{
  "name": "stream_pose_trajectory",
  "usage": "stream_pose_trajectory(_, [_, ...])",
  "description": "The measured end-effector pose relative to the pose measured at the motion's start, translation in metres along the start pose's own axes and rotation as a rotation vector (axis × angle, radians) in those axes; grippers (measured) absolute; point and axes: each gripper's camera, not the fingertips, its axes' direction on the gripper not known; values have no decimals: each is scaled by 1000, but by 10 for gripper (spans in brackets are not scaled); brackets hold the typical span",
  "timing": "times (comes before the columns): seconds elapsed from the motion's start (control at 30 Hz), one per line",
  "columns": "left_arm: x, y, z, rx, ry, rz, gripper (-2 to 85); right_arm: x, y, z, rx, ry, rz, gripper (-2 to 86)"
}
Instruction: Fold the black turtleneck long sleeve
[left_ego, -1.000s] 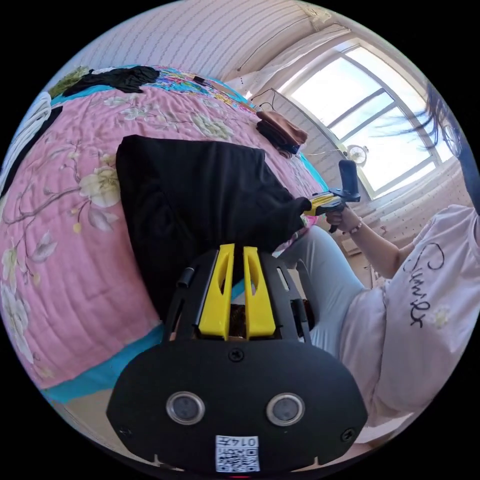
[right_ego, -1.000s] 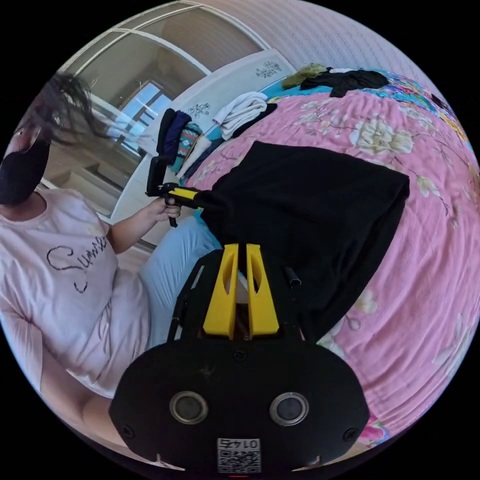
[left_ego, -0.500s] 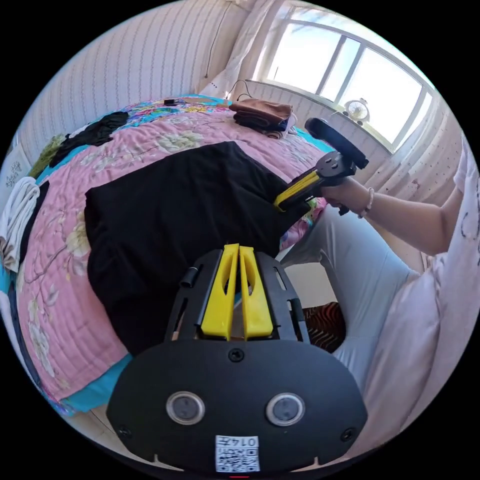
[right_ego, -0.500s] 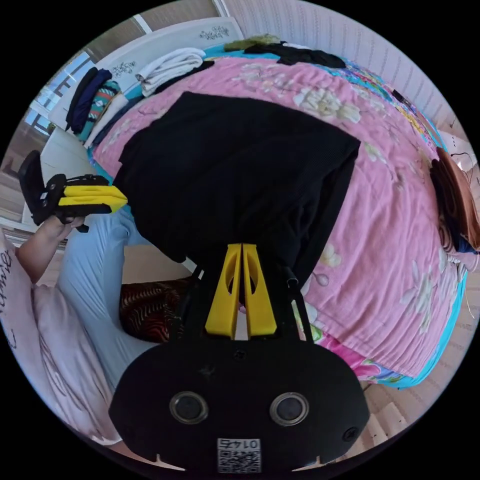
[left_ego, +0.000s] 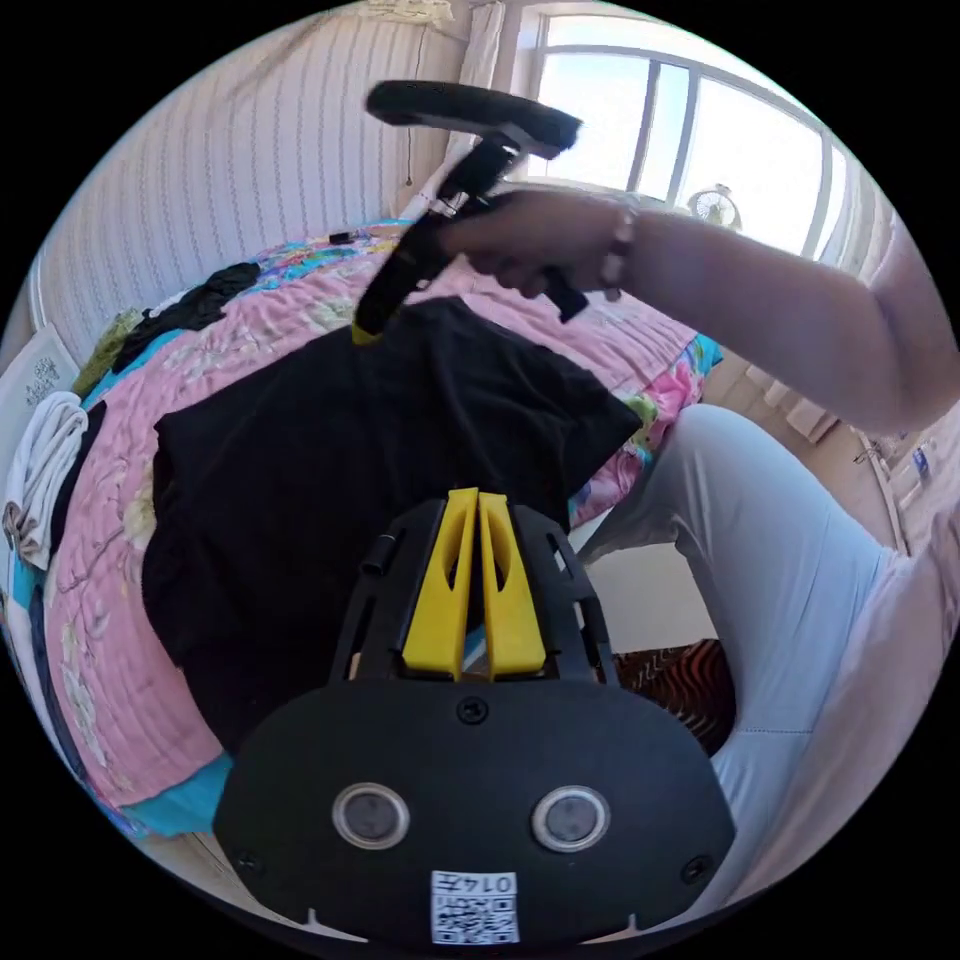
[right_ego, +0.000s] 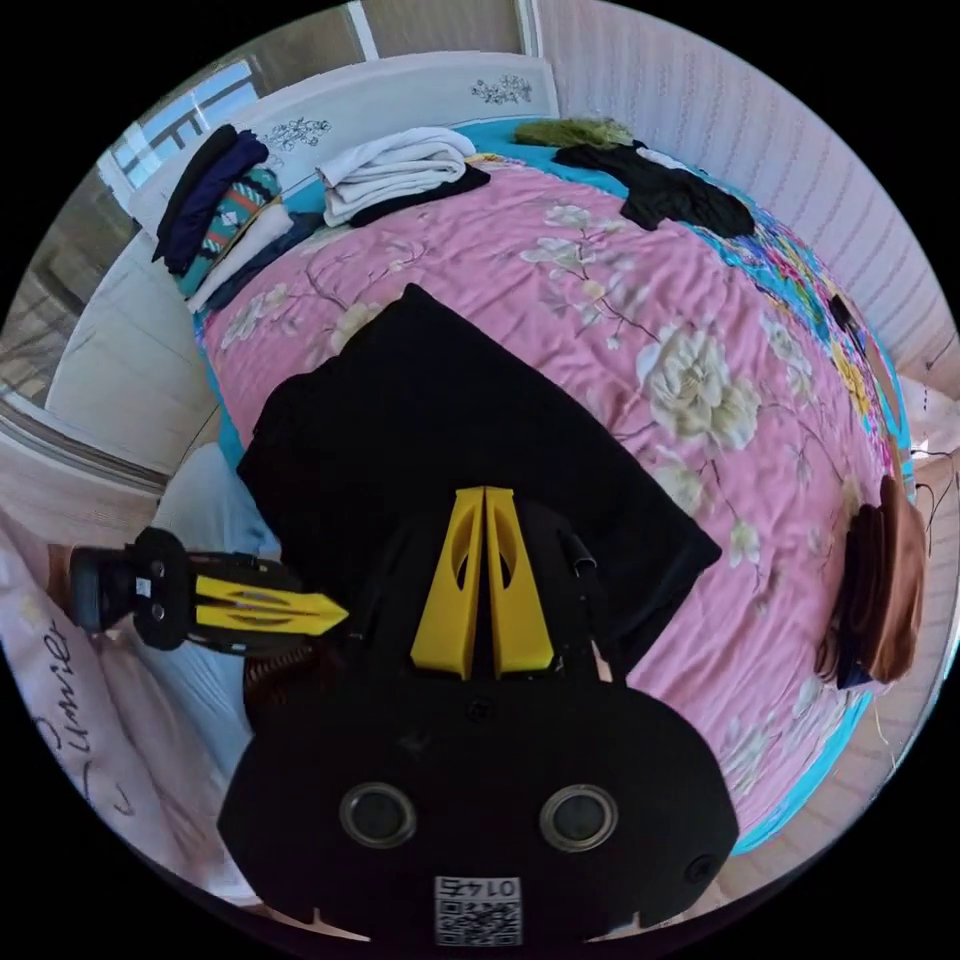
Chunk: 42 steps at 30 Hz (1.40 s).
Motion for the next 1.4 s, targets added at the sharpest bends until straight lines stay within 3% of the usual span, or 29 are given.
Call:
stream_pose_trajectory(0.1, [16,15,-2,91,-45,59,-10,12,-31,70,-154,-28,40,-6])
stream_pose_trajectory(0.13, [17,13,-4,77,-40,58,-10,23,-31,69,-79,-87,101,-7])
stream_pose_trajectory(0.23, [27,11,-24,121,-29,65,-10,40,-37,61,-201,-210,93,-6])
stream_pose_trajectory(0.3, [40,15,-39,215,-74,95,-10,45,-41,46,-209,-173,57,-6])
stream_pose_trajectory(0.37, [47,17,-30,166,-75,110,-10,53,-45,37,-121,-114,77,-5])
stream_pose_trajectory(0.43, [52,22,-3,36,-33,112,-9,60,-48,62,-172,-116,89,-5])
stream_pose_trajectory(0.53, [55,24,-6,44,4,100,-9,78,-35,80,-123,-194,168,-6])
stream_pose_trajectory(0.7, [65,19,-36,185,-7,88,9,100,48,20,150,-233,171,0])
stream_pose_trajectory(0.77, [71,13,-41,226,20,106,60,112,123,-10,250,-208,240,7])
stream_pose_trajectory(0.9, [87,-9,-31,223,64,135,170,132,235,-19,234,-158,463,81])
stream_pose_trajectory(0.97, [96,-19,-24,211,78,175,180,145,292,-3,147,-234,594,136])
stream_pose_trajectory(1.1, [112,-39,-12,198,43,235,202,148,336,33,120,-469,660,129])
stream_pose_trajectory(1.2, [117,-54,-5,167,45,271,207,148,346,50,109,-507,678,53])
stream_pose_trajectory(1.4, [121,-79,-2,103,4,274,165,152,343,23,309,-719,527,17])
